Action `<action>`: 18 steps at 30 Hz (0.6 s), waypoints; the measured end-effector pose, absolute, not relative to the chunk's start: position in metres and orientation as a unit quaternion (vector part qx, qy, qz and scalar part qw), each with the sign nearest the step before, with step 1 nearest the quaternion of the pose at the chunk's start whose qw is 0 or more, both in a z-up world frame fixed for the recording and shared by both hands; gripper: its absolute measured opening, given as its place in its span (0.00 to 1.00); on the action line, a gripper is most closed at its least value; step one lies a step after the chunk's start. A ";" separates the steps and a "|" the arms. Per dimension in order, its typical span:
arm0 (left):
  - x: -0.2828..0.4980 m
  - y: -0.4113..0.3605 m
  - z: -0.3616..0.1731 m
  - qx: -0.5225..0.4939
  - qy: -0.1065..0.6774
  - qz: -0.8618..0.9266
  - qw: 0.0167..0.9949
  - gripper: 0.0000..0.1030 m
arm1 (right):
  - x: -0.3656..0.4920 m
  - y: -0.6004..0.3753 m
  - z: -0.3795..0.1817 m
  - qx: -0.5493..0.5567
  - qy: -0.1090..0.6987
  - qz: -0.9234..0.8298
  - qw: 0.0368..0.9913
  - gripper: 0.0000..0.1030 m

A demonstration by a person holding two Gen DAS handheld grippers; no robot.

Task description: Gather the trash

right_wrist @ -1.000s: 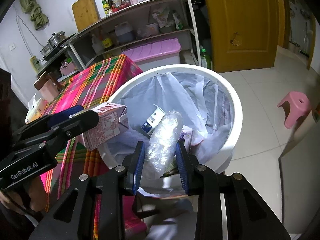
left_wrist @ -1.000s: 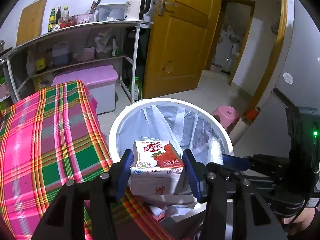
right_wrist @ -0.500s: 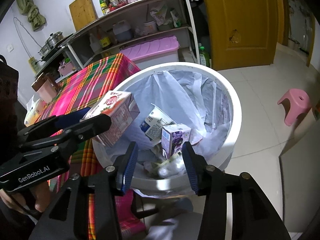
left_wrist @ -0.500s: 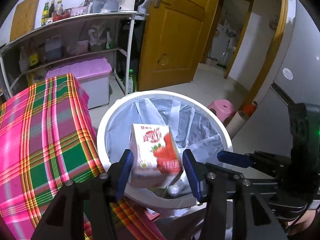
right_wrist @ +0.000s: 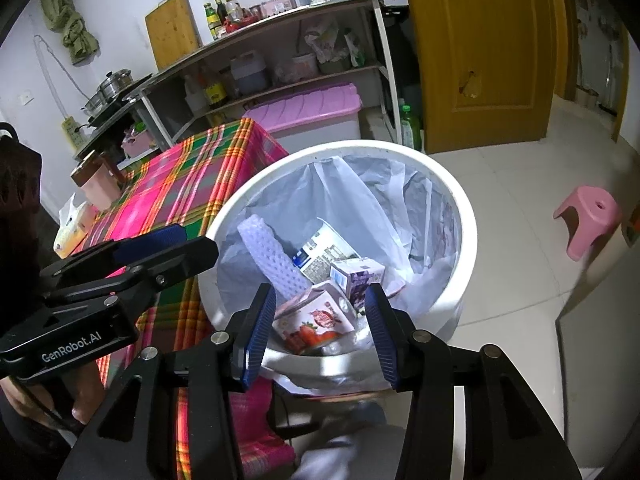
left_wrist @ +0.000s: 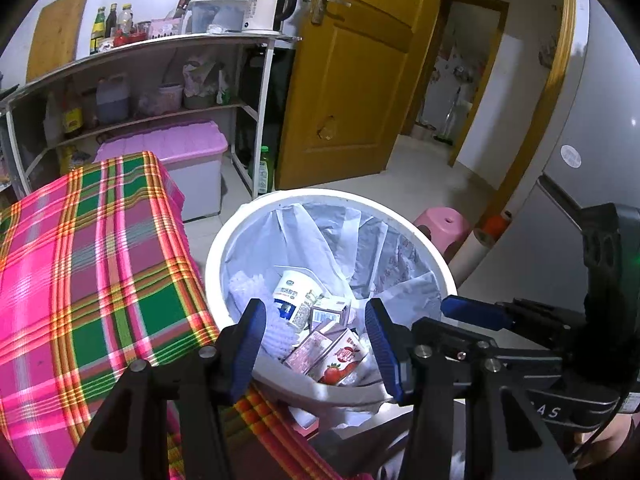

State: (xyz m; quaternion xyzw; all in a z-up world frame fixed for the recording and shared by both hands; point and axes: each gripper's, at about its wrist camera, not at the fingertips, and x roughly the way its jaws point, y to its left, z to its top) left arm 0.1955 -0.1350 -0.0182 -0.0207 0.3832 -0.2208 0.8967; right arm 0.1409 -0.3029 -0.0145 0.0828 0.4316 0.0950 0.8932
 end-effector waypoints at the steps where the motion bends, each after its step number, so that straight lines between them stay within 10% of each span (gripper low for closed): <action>1: 0.193 -0.133 -0.017 -0.022 0.382 -0.220 0.897 0.50 | 0.139 -0.302 -0.013 0.081 0.430 0.096 0.894 0.46; 18: 0.131 -0.104 0.007 -0.026 0.351 -0.187 0.917 0.50 | 0.093 -0.272 0.012 0.045 0.398 0.114 0.909 0.46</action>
